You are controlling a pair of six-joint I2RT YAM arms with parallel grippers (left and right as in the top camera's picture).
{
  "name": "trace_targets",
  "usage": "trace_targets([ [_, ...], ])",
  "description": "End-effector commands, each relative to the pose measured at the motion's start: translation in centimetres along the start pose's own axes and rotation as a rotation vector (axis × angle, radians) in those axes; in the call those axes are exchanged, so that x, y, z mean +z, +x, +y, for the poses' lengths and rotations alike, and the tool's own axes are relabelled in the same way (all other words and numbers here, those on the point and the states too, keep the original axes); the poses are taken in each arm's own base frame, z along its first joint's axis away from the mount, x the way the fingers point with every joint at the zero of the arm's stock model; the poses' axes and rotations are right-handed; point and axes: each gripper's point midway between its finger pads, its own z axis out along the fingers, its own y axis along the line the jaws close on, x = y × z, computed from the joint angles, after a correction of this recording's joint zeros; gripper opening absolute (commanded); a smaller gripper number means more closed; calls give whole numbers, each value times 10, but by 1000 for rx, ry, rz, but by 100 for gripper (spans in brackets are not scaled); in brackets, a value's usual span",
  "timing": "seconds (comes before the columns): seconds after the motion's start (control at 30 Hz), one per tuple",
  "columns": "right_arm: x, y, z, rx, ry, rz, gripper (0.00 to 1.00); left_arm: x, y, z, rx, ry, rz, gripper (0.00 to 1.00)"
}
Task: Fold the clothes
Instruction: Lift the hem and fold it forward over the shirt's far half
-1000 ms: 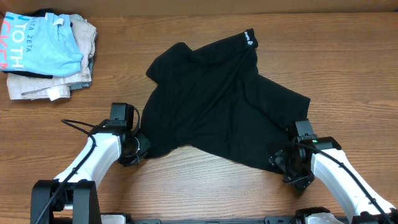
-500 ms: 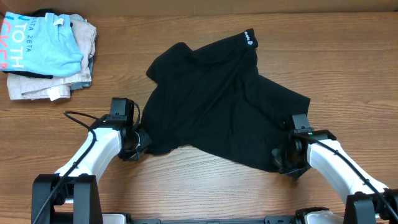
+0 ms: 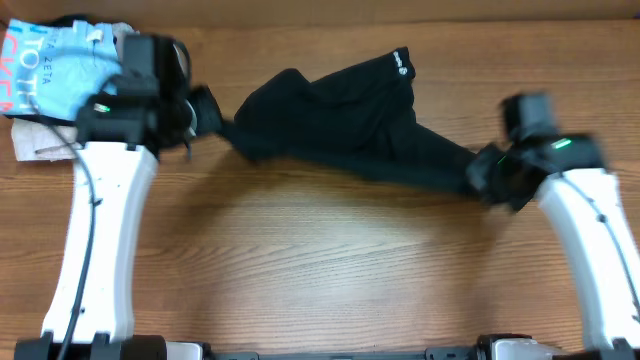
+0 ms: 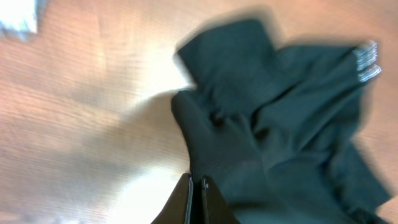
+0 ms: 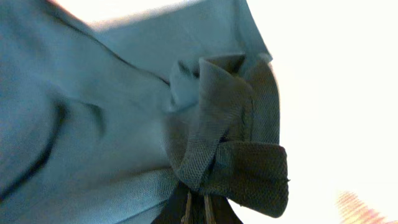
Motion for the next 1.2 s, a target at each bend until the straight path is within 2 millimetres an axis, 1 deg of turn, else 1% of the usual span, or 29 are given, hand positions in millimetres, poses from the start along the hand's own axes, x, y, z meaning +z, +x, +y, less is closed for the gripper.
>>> trace_targets([
  [0.0, -121, -64, 19, -114, -144, -277, 4, -108, -74, -30, 62, 43, -332, 4],
  [0.03, -150, -71, 18, -125, -170, -331, 4, -129, -82, -34, 65, 56, -386, 4],
  [0.07, -173, -75, 16, -129, -190, -373, 4, -157, -91, -40, 75, 73, -454, 4],
  [0.13, -219, -79, 10, -129, -231, -461, 4, -199, -101, -46, 85, 100, -555, 4],
  [0.2, -257, -77, 2, -122, -264, -538, 4, -237, -105, -50, 88, 123, -642, 4],
  [0.27, -290, -70, -6, -114, -297, -605, 4, -271, -103, -52, 87, 150, -713, 4],
  [0.33, -313, -61, -12, -119, -323, -650, 4, -297, -99, -53, 88, 176, -768, 4],
  [0.4, -330, -54, -13, -153, -357, -693, 4, -318, -96, -53, 88, 197, -813, 4],
  [0.47, -338, -47, -15, -157, -377, -714, 4, -335, -91, -52, 87, 212, -854, 4],
  [0.53, -342, -45, -17, -167, -378, -725, 4, -346, -90, -48, 78, 206, -884, 4],
  [0.6, -341, -45, -17, -168, -378, -723, 4, -348, -90, -44, 68, 181, -897, 4],
  [0.67, -334, -49, -14, -172, -366, -703, 4, -341, -92, -44, 83, 166, -882, 4],
  [0.8, -309, -64, -2, -197, -324, -632, 4, -316, -102, -46, 85, 143, -831, 4],
  [0.9, -287, -79, 11, -226, -296, -576, 4, -291, -113, -49, 90, 123, -785, 4],
  [1.0, -264, -103, 29, -248, -279, -543, 4, -260, -130, -54, 98, 101, -745, 4],
  [1.07, -250, -124, 48, -273, -289, -544, 4, -238, -146, -60, 110, 91, -733, 4],
  [1.17, -228, -158, 82, -309, -338, -556, 4, -207, -175, -71, 126, 91, -749, 4],
])
